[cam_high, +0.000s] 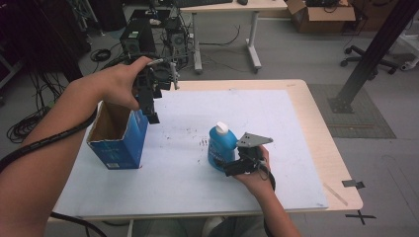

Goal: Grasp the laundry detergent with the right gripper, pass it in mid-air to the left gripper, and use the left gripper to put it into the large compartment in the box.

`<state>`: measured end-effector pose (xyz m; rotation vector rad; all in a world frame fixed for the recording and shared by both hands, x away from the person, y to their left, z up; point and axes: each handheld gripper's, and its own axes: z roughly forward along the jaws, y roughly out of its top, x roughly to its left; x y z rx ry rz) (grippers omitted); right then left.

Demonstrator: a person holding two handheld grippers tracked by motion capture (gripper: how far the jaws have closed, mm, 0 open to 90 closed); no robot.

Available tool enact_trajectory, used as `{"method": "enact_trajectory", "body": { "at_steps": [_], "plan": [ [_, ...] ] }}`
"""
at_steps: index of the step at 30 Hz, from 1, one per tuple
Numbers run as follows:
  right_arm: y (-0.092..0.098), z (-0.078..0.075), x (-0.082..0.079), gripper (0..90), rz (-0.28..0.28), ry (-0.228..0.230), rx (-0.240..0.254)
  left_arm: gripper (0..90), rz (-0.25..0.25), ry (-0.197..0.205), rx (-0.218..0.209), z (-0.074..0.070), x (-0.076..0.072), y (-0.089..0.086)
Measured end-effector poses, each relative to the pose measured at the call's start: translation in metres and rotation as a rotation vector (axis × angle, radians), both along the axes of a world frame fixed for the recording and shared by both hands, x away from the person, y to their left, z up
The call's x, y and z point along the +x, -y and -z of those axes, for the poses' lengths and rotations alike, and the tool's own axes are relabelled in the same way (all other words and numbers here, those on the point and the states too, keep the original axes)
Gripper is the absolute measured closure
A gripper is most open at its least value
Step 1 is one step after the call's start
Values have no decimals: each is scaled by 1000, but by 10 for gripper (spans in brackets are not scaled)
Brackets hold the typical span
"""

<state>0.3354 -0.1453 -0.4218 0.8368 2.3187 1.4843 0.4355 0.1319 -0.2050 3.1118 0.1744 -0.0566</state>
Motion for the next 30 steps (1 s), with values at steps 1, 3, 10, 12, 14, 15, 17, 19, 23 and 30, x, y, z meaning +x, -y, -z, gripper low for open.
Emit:
{"method": "enact_trajectory", "body": {
  "at_steps": [1, 3, 10, 12, 14, 15, 17, 19, 23, 30],
  "plan": [
    [0, 1, 0, 54, 3, 0, 2, 2, -1, 1, 0, 0, 0, 0],
    [-1, 2, -1, 63, 8, 5, 0, 2, -1, 1, 1, 0, 0, -1],
    [-3, 4, -2, 81, 26, 16, 2, 2, -1, 2, 2, 0, -1, -1],
    [-3, 4, -1, 93, 31, 20, 2, 2, -1, 3, 1, 0, -1, -2],
    [-3, 4, -1, 110, 27, 19, 7, 2, -2, 1, 5, 0, -1, -2],
    [-3, 4, -1, 114, 26, 20, 8, 2, -3, 2, 1, 0, -1, -3],
    [-4, 4, -1, 115, 29, 23, 9, 2, -2, 3, 3, 0, -1, -3],
    [-4, 5, -1, 119, 32, 24, 10, 2, -3, 4, 0, 0, -1, -3],
    [-5, 5, -1, 132, 39, 25, 9, 2, -2, 3, 2, -1, -1, -3],
    [-5, 5, -2, 200, 67, 31, 19, 2, -2, 4, -2, 0, -2, -3]
  ]
}}
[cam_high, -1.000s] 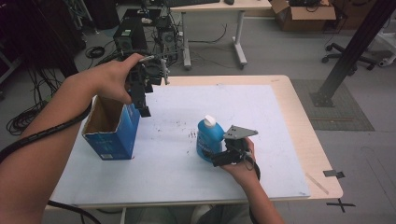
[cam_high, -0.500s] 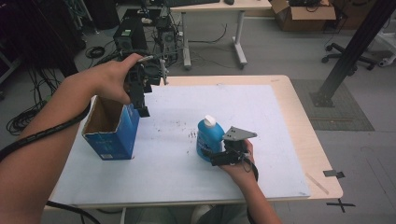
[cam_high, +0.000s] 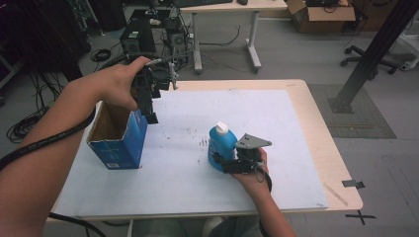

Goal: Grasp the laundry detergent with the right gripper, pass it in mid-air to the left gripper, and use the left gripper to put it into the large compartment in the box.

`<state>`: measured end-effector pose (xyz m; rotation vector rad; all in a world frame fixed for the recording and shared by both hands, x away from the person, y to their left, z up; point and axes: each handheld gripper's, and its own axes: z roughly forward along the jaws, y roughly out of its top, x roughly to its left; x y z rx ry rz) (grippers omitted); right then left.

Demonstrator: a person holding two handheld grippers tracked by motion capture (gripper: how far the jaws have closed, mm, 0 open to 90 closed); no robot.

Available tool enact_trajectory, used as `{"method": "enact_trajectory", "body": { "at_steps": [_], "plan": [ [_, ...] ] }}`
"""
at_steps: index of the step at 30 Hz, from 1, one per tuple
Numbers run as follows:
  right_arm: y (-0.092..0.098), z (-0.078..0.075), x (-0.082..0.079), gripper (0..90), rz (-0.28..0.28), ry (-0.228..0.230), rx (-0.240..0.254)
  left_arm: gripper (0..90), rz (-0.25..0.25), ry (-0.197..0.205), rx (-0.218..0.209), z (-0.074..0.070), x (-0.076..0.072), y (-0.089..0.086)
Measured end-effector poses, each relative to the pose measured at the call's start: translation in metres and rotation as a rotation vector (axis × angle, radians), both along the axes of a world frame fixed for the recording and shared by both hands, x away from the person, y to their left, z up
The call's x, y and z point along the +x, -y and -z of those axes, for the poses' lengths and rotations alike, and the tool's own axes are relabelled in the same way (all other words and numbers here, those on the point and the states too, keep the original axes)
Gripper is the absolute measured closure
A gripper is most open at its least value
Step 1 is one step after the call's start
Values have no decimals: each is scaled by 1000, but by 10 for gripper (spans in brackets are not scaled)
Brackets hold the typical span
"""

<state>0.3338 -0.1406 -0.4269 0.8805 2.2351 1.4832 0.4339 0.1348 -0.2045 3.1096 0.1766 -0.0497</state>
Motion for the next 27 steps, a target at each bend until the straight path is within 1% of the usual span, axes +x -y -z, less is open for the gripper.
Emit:
{"method": "enact_trajectory", "body": {
  "at_steps": [2, 3, 4, 9, 10, 11, 12, 14, 22, 27],
  "plan": [
    [0, 0, 0, 217, -1, 1, 3, 2, -1, -1, 2, 0, 0, 0],
    [-1, 0, 0, 227, 6, 9, 1, 2, -4, 0, -2, 0, 0, -1],
    [-1, 0, 0, 227, 6, 9, 1, 2, -4, 0, -2, 0, 0, -1],
    [-2, 0, -1, 282, 1, 18, 1, 2, -5, -1, 1, 0, 1, -2],
    [-2, 0, -2, 342, -18, 18, 5, 2, -4, 0, 0, 0, 0, -2],
    [-3, 0, -2, 369, -22, 21, 3, 2, -5, 0, 0, 0, 0, -2],
    [-4, 0, -3, 417, -33, 26, 1, 2, -5, -1, 1, 0, 0, -2],
    [-5, -1, -5, 425, -32, 38, -10, 2, -6, 0, 2, 0, 0, -2],
    [-4, -1, -5, 444, -37, 47, -14, 2, -6, 4, 1, -1, -1, -2],
    [-4, 0, -5, 455, -47, 61, -14, 2, -6, 4, 3, -2, -1, -1]
  ]
}}
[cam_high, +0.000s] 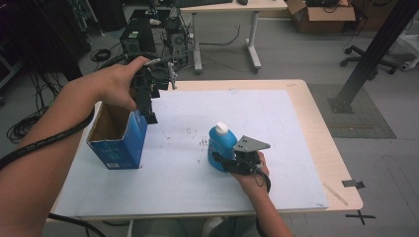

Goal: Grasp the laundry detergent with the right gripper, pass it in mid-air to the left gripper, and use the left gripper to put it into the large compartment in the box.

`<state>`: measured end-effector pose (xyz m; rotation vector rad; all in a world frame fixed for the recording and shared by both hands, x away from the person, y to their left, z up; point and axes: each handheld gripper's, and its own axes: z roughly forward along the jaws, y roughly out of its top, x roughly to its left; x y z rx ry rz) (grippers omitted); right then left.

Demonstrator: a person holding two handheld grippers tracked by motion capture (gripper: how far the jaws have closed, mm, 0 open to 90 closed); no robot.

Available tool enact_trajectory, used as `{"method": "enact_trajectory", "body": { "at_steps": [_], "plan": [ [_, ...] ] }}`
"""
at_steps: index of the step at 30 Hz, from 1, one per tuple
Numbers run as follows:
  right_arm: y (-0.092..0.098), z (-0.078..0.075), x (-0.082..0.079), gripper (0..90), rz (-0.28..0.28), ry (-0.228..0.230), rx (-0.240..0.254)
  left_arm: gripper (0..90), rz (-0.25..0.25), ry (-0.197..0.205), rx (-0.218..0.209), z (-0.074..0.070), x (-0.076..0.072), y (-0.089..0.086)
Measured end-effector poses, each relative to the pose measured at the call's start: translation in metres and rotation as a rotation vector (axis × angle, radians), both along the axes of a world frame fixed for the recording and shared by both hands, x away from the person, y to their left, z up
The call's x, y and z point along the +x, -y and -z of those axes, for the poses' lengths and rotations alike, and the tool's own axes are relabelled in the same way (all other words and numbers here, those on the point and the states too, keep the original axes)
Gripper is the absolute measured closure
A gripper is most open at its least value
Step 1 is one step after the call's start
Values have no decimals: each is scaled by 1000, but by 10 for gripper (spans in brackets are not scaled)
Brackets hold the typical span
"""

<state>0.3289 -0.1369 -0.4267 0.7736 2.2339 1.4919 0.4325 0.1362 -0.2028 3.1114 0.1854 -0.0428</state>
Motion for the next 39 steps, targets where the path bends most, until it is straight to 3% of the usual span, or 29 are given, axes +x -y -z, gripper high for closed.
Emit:
{"method": "enact_trajectory", "body": {
  "at_steps": [6, 12, 29, 39],
  "plan": [
    [0, -1, -1, 463, -9, 2, -10, 2, 1, 1, 3, -2, -1, 1],
    [5, -8, 0, 465, -36, -16, 12, 2, 9, -1, 4, -5, -2, 4],
    [12, -66, -5, 467, -177, 9, 5, 1, 21, 2, -14, -16, -9, 8],
    [12, -84, -9, 467, -290, 10, -28, 1, 46, -6, -21, -17, -13, 13]
  ]
}}
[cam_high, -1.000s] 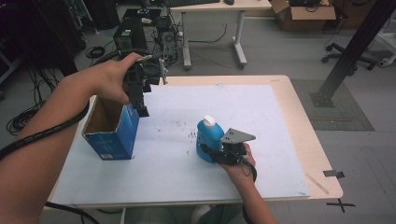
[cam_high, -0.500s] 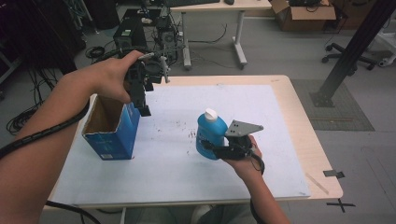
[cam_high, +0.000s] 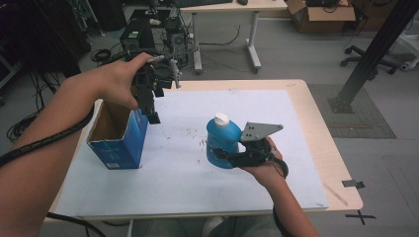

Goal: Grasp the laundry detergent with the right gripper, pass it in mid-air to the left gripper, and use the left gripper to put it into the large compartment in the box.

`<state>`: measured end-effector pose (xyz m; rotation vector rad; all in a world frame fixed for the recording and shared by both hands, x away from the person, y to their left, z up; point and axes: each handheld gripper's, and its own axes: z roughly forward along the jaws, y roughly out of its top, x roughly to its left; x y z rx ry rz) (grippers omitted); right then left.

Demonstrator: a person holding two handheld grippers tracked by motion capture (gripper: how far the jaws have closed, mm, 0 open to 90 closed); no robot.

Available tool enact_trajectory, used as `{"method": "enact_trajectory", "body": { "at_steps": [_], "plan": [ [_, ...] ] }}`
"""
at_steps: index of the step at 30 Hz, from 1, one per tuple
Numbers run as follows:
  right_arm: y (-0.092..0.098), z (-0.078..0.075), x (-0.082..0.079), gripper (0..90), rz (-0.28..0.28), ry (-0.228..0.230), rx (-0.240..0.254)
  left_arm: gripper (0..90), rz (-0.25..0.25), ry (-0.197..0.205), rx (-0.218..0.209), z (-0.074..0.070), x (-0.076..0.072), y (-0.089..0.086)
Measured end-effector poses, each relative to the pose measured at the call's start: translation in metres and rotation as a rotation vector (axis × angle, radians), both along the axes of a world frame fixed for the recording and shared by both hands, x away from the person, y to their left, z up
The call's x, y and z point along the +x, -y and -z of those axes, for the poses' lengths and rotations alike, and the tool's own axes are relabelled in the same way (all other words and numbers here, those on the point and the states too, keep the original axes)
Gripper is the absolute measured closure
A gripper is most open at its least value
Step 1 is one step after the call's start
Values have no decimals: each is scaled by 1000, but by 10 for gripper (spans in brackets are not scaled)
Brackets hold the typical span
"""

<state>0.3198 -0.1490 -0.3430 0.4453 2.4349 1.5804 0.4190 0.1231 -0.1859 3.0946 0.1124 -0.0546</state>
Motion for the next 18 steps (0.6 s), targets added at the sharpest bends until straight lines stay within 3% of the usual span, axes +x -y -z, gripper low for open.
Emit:
{"method": "enact_trajectory", "body": {
  "at_steps": [18],
  "plan": [
    [-1, 8, 2, 467, -124, 2, 10, 2, 74, 1, 11, -1, -14, 25]
  ]
}}
